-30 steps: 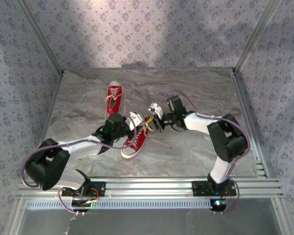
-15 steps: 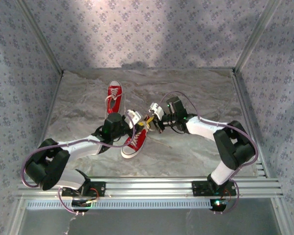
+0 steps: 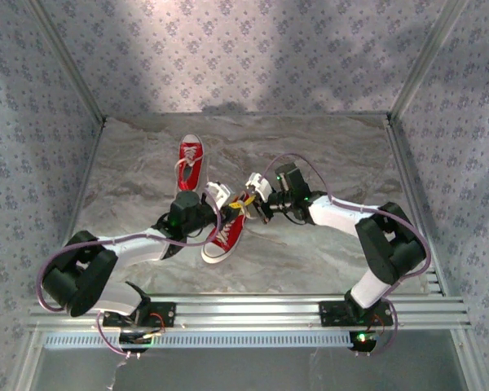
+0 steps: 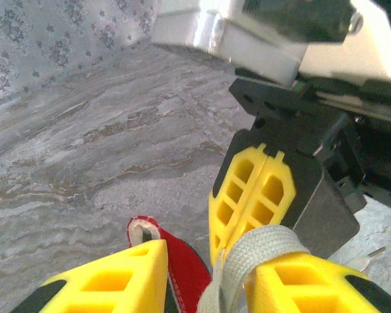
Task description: Tie the shoes
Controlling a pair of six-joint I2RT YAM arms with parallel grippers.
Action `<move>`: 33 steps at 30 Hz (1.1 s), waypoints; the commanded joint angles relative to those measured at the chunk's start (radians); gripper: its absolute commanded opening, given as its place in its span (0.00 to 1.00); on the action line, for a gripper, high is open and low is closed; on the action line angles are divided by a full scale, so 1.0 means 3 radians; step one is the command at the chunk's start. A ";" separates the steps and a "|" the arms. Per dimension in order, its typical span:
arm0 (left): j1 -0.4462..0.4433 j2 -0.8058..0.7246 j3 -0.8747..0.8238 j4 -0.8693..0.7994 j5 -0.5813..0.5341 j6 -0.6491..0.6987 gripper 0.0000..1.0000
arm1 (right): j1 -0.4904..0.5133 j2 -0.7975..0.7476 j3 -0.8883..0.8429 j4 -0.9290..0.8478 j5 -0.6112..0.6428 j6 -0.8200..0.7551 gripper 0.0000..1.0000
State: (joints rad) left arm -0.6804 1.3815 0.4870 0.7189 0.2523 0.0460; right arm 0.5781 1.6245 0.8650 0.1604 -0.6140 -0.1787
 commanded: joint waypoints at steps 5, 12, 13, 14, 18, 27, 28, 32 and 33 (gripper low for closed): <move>0.0015 -0.0071 -0.0003 0.0276 0.0146 -0.0112 0.21 | 0.0022 -0.0137 -0.0051 -0.0029 0.0052 0.0043 0.00; 0.0023 -0.0097 -0.0007 0.0233 0.0060 -0.0117 0.00 | 0.0031 -0.0236 -0.0091 -0.0028 0.0170 0.0076 0.00; 0.0023 -0.0122 -0.0022 0.0232 0.0029 -0.0117 0.00 | 0.0031 -0.0265 -0.0101 -0.0041 0.0242 0.0099 0.00; 0.0032 -0.0156 -0.0041 0.0229 0.0005 -0.0121 0.00 | 0.0035 -0.0287 -0.0102 -0.0066 0.0300 0.0111 0.00; 0.0088 -0.0266 -0.0078 0.0154 -0.0042 -0.0162 0.00 | 0.0034 -0.0380 -0.0162 -0.0116 0.0637 0.0185 0.00; 0.0192 -0.0388 -0.0250 0.0094 -0.0163 -0.0297 0.00 | 0.0021 -0.0507 -0.0250 -0.0218 0.1206 0.0314 0.00; 0.0193 -0.0391 -0.0245 0.0063 -0.0196 -0.0305 0.00 | 0.0021 -0.0516 -0.0259 -0.0236 0.1256 0.0322 0.00; 0.0196 -0.0405 -0.0255 -0.0049 -0.0316 -0.0358 0.00 | 0.0024 -0.0557 -0.0260 -0.0358 0.1552 0.0347 0.00; 0.0197 -0.0409 -0.0258 -0.0070 -0.0344 -0.0382 0.00 | 0.0017 -0.0560 -0.0253 -0.0405 0.1637 0.0364 0.00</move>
State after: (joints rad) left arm -0.6281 1.2865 0.4160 0.7059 0.1875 -0.0395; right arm 0.5877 1.4857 0.7986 0.0986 -0.2417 -0.0956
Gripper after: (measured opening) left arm 0.044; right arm 0.052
